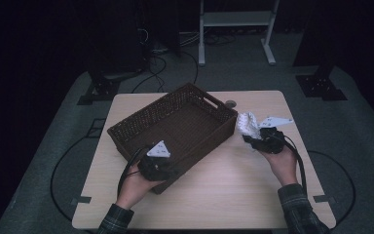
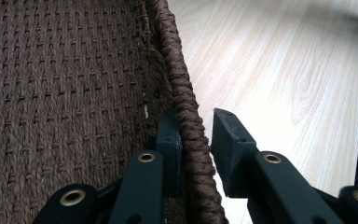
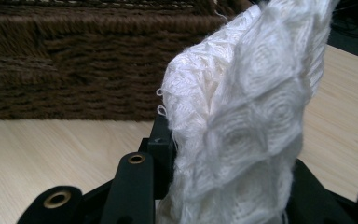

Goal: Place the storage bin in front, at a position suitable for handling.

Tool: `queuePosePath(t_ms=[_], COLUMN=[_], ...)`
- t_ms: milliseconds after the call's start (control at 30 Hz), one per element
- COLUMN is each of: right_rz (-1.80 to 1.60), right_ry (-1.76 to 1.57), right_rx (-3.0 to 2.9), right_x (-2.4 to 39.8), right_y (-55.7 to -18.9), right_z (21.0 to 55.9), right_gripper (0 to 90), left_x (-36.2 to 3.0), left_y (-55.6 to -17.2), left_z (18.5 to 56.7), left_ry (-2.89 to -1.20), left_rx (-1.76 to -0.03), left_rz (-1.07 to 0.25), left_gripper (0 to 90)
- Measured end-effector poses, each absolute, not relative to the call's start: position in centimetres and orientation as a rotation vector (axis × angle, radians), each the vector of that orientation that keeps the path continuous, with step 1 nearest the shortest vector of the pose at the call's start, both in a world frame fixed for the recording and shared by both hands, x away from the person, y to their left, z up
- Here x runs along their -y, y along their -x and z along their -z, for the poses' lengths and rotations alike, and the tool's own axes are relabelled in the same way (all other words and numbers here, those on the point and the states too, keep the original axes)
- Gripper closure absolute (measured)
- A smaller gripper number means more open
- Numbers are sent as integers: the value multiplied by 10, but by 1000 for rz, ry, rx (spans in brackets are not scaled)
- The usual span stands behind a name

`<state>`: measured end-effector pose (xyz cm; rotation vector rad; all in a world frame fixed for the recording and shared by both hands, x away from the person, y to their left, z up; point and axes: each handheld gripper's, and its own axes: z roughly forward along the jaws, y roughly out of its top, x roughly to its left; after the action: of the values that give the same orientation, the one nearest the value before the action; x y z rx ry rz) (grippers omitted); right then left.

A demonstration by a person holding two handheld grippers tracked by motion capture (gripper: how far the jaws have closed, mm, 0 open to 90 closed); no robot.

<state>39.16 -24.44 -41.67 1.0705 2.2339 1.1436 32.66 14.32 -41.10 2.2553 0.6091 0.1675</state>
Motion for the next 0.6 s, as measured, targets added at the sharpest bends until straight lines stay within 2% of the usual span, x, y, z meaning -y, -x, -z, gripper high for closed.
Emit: queuePosePath(t_ms=[267, 600], right_rz=[-1153, -1094], right_ry=[-1043, -1070], right_rx=[-2255, -2342], right_x=[228, 217], right_y=[-401, -411], right_z=[418, 444], right_gripper=[651, 655], left_x=[-143, -143], left_y=[-327, -327], left_z=[411, 411], left_ry=[-2255, -2255], left_rx=[-608, -610], left_rz=[-165, -165], left_gripper=[715, 716])
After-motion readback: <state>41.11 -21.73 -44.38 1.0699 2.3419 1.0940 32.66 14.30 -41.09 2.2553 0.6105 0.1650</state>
